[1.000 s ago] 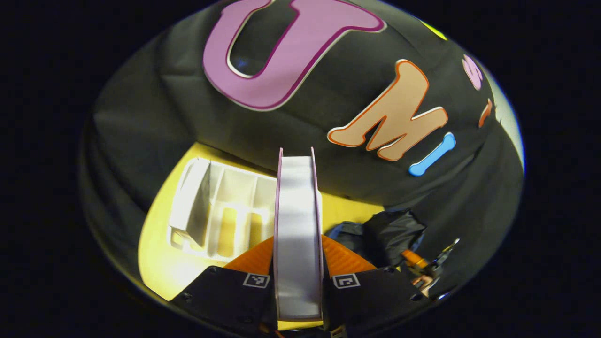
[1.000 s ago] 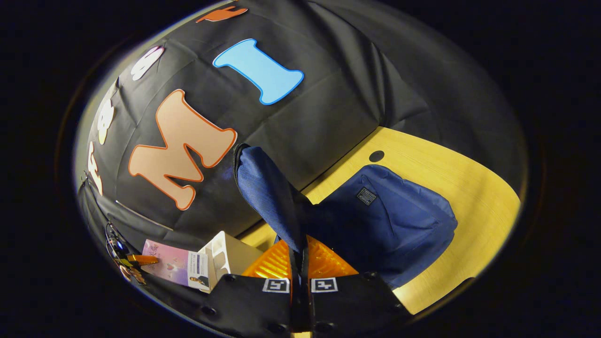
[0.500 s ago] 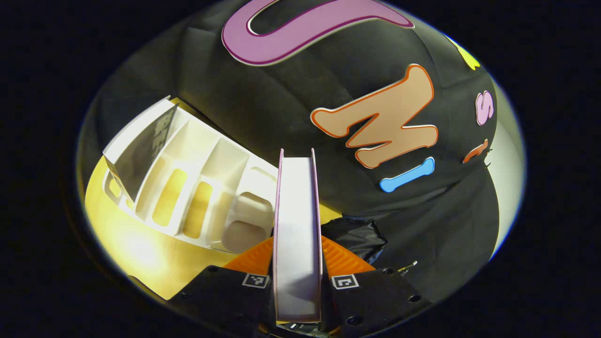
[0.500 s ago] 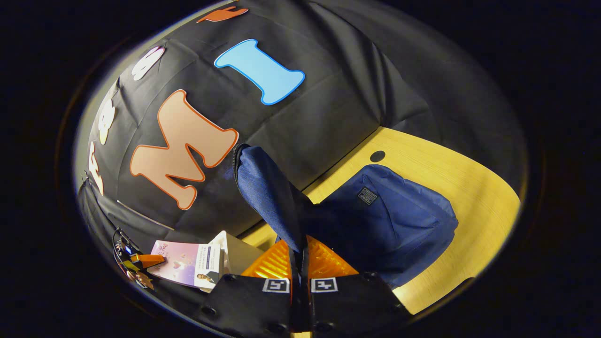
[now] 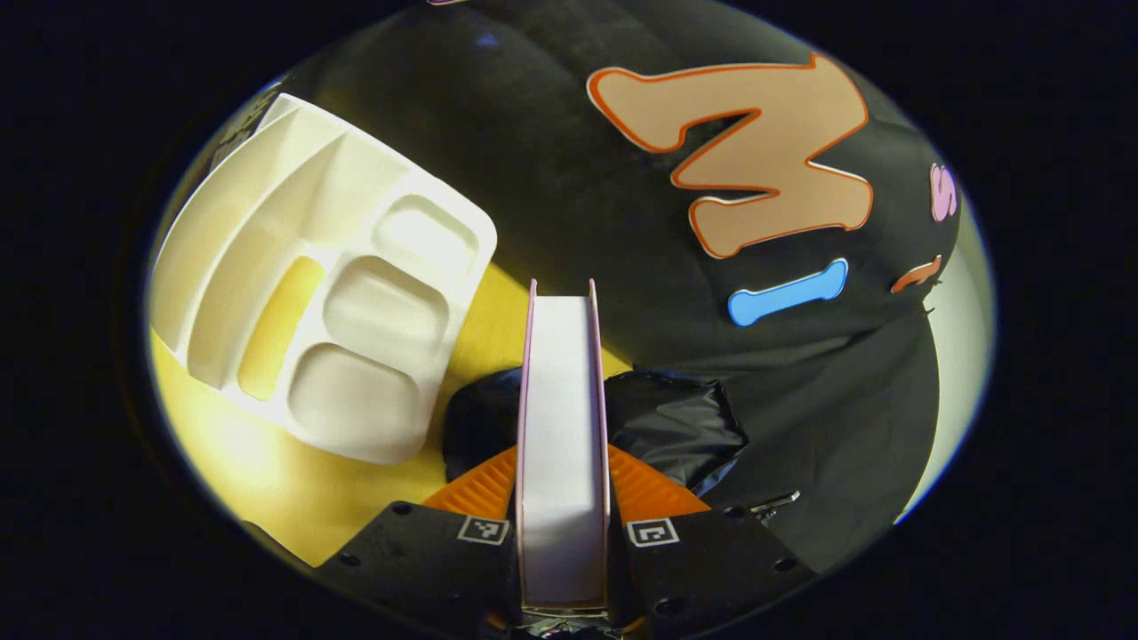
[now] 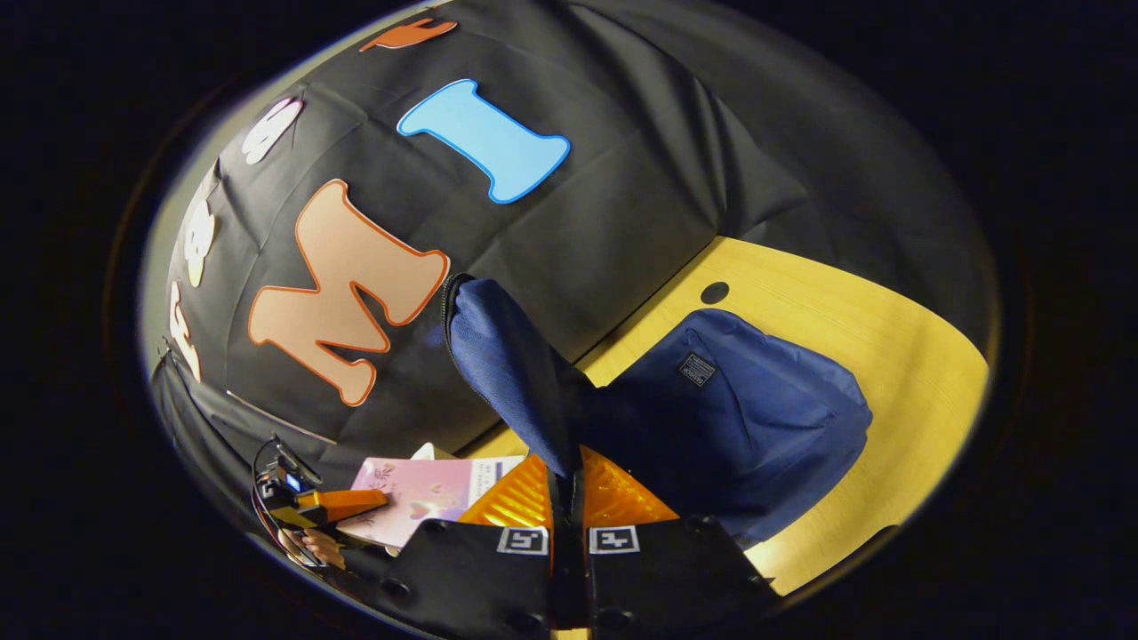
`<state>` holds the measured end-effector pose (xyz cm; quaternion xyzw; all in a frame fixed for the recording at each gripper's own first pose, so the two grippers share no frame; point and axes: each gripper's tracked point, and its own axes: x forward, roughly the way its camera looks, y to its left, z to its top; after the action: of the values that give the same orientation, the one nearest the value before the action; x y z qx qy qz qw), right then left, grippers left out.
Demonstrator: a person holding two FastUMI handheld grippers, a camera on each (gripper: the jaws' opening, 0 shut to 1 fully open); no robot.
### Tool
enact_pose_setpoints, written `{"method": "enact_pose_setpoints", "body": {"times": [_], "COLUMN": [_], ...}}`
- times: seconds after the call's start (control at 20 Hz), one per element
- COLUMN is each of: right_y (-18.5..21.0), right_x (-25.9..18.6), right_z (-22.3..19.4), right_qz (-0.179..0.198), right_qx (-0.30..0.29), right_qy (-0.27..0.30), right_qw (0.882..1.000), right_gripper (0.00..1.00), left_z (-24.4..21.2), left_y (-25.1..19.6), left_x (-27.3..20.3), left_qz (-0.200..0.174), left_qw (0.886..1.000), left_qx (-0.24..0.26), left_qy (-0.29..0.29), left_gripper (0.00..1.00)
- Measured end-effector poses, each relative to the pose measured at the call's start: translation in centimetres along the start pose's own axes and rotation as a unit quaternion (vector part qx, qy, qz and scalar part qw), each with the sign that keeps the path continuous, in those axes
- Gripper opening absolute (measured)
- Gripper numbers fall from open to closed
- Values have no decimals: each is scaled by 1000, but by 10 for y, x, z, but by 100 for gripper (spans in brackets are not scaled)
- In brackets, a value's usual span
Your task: Open the schoolbag, grab two books from the bookshelf and put them into the schoolbag.
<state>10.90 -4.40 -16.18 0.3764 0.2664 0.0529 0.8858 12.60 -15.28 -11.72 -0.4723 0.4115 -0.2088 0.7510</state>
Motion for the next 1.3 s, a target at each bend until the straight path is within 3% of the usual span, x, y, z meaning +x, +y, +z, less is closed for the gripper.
{"method": "enact_pose_setpoints", "body": {"times": [0.4,0.65,0.8,1.3], "right_y": [0,1,0,0], "right_x": [2,2,3,3], "right_z": [3,5,3,4], "right_qz": [10,14,17,19], "right_qx": [-2,-5,-7,-16], "right_qy": [1,1,3,4], "right_qw": [1000,1000,1000,1000], "right_gripper": [2,3,3,3], "left_z": [-38,-61,-74,-113], "left_y": [1,3,0,-4], "left_x": [79,118,139,189], "left_qz": [12,-3,-26,-53], "left_qw": [999,997,993,982], "left_qx": [-30,-62,-110,-174], "left_qy": [32,40,39,44], "left_gripper": [34,34,34,34]}}
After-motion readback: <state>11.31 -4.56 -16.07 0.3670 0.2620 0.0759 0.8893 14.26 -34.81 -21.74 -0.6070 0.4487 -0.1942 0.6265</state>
